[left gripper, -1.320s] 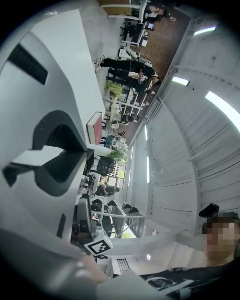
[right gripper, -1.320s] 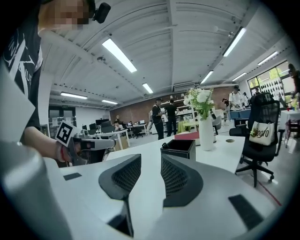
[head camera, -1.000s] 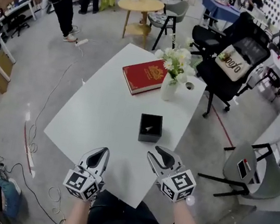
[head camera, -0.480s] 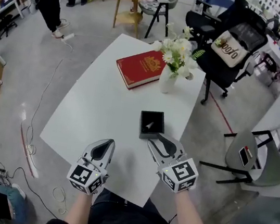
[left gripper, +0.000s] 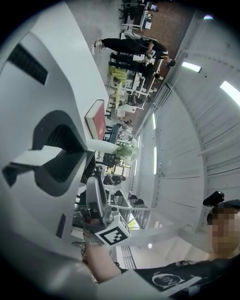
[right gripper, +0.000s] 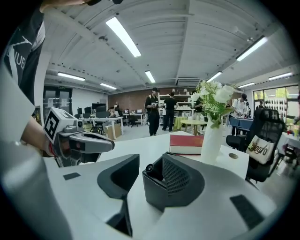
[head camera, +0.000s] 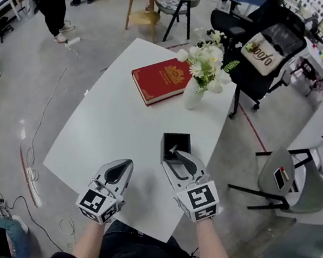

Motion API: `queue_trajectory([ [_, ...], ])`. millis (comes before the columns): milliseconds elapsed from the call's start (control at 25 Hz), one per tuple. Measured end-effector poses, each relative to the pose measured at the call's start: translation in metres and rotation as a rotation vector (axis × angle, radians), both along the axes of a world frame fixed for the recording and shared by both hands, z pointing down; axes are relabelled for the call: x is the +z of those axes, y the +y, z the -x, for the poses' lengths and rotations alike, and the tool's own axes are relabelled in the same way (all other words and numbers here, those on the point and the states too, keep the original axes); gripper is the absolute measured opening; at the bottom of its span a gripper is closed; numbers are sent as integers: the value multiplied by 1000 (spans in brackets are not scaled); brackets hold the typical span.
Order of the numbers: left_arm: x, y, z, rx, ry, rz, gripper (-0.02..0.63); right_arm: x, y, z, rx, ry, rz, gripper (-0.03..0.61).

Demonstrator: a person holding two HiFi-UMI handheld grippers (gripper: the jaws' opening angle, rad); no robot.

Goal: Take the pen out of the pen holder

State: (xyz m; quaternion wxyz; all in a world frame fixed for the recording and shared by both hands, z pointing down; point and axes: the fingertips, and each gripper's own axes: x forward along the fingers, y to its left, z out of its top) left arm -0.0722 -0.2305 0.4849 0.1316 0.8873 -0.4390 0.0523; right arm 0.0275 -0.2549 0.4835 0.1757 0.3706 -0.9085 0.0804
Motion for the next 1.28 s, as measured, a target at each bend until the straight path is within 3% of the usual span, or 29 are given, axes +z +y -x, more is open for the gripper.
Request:
queue_trajectory([
  [280, 9, -5, 2, 9, 14, 19, -12, 22, -8, 6, 3, 109, 63, 161],
  [880, 13, -10, 10, 11, 30, 36, -12, 24, -7, 1, -66, 70, 112, 160],
  [1280, 16, -6, 13, 20, 33, 57, -12, 25, -4, -6, -61, 27, 146, 138],
])
